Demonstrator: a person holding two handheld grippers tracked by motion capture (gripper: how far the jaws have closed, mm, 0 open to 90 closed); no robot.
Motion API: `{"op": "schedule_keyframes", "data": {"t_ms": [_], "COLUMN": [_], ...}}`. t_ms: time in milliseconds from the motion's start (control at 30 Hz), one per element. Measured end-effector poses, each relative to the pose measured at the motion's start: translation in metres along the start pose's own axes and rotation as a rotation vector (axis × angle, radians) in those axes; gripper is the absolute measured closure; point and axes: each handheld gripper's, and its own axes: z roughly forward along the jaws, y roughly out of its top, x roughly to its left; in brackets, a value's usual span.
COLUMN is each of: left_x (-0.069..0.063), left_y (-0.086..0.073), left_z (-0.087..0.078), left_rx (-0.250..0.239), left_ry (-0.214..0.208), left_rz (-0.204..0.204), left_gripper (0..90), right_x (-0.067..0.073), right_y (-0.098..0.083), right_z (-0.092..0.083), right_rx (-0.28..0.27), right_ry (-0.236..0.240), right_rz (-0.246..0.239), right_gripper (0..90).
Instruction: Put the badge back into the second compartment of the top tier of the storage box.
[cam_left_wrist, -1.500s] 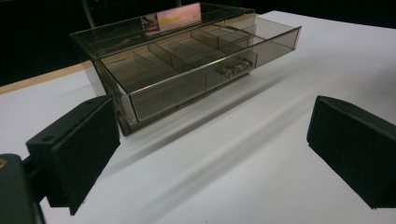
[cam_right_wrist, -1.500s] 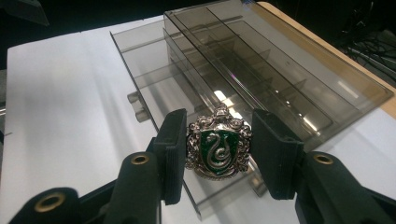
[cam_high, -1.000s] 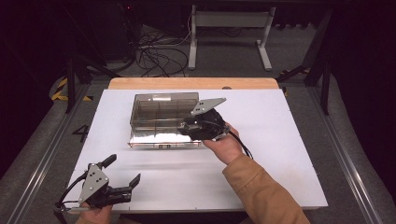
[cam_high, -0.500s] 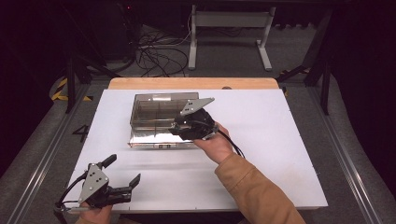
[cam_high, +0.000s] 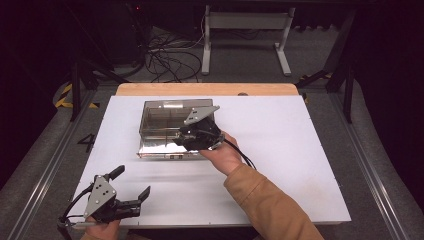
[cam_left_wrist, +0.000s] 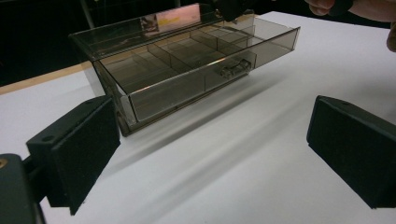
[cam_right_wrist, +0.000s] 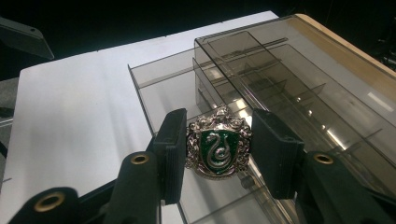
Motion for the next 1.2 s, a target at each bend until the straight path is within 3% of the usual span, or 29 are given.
{"op": "schedule_keyframes", "data": {"t_ms": [467,1200], "left_x": [0.0,0.0], "left_y": [0.0,0.0], "left_z": [0.0,0.0], "left_rx": [0.002,0.003], "left_ry": [-0.003,-0.003], "left_rz": [0.002,0.004], "left_gripper": [3.4,3.4], "right_x": [0.002,0.001], "right_y": [0.003,-0.003], "right_z": [0.015,0.029], "right_rx": [0.01,0.118], "right_ry": [0.012,-0.006], "right_rz": [0.0,0.02], "right_gripper": [57.1,57.1]}}
